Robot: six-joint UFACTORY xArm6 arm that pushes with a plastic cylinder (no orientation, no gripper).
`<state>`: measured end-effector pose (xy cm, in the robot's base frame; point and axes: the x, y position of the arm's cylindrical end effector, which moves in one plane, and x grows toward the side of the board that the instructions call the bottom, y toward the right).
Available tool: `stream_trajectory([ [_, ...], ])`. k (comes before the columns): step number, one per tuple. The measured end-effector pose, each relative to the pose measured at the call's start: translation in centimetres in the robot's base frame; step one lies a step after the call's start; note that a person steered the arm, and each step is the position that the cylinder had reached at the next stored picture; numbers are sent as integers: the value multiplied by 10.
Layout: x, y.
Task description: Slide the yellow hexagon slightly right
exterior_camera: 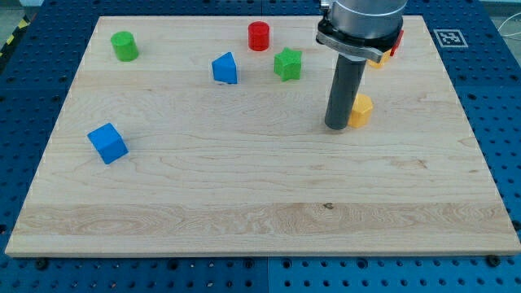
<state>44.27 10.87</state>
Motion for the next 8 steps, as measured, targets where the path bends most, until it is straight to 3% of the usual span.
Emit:
stream_trajectory([
  [3,-5,-7],
  [8,-22,48],
])
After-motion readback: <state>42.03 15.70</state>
